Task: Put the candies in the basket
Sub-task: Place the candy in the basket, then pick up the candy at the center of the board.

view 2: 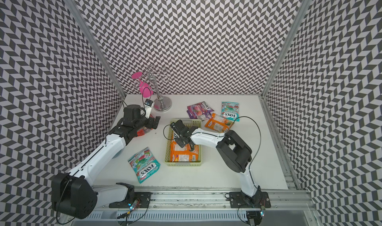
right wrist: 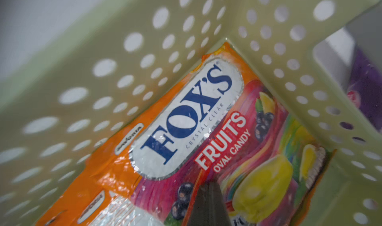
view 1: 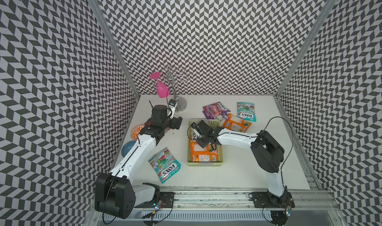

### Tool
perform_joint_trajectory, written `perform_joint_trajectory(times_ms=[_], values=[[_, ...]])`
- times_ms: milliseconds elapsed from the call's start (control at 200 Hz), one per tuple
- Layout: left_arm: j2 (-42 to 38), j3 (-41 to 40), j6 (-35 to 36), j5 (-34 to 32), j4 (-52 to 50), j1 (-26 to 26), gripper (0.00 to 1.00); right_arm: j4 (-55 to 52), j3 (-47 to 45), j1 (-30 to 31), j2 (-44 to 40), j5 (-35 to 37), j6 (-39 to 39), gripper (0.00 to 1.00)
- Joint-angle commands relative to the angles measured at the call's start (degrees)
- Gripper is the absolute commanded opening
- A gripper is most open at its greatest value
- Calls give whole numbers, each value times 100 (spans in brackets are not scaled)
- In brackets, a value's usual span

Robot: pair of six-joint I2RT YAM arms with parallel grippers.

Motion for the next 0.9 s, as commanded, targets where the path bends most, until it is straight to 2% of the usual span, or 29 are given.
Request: perform_joint_trajectory(times_ms=[0,160,375,551,726,896], values=[[-57,150,-50,53,5,5,99,341,29,-121,134,69,160,0],[-68,104,-28,85,41,-7,99,378,16,-270,-12,108,184,0],[-53,96,-2,249,-9,-9,99,303,-150,-273,-997,-13,257,4],[-121,169,-5,474,-228,18,99,30,-344,-351,-1791,22,285,15],[-285,129,-144,832,-298,32,99,-150,-607,-566,-2394,610,72,26],[-630,29,-115,1028,-517,36,99,-164,-826,-932,-2837,761,32,36]])
